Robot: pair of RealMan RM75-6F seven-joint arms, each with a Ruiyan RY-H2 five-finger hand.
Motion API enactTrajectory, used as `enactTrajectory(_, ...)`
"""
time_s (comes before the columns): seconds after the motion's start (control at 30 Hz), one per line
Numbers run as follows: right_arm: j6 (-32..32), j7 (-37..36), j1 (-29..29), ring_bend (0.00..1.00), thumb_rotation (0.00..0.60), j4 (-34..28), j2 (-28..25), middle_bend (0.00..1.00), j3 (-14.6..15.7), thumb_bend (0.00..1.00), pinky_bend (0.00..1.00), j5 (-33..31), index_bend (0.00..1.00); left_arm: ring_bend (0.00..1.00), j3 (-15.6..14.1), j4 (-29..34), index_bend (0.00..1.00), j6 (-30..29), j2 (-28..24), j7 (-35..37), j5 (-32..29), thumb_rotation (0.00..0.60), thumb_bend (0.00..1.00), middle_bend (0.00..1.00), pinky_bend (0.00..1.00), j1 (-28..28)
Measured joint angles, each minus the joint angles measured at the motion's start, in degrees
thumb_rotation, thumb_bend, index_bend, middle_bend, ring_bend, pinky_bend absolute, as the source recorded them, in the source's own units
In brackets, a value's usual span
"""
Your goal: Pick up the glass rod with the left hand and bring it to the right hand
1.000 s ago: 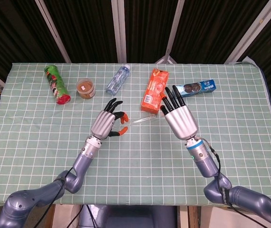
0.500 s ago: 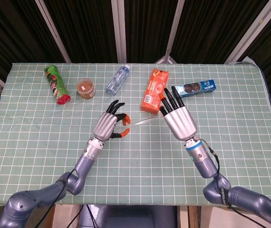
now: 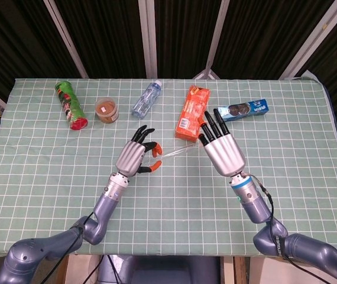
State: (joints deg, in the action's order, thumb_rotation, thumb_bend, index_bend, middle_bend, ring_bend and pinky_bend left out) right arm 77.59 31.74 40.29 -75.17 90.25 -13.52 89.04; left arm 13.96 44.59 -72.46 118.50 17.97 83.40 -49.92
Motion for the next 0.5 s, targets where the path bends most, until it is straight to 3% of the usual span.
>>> enactTrajectory(0.5,0.13,-0.05,-0.12,0.05,0.600,-0.14,0.63,0.22,-0.06,0.42,0.00,-0.50,0.61,0.13,0.13,0.64,0.56,-0.02,0.06,-0.31,0.21,0.600,0.70,0.61,0.00,-0.11)
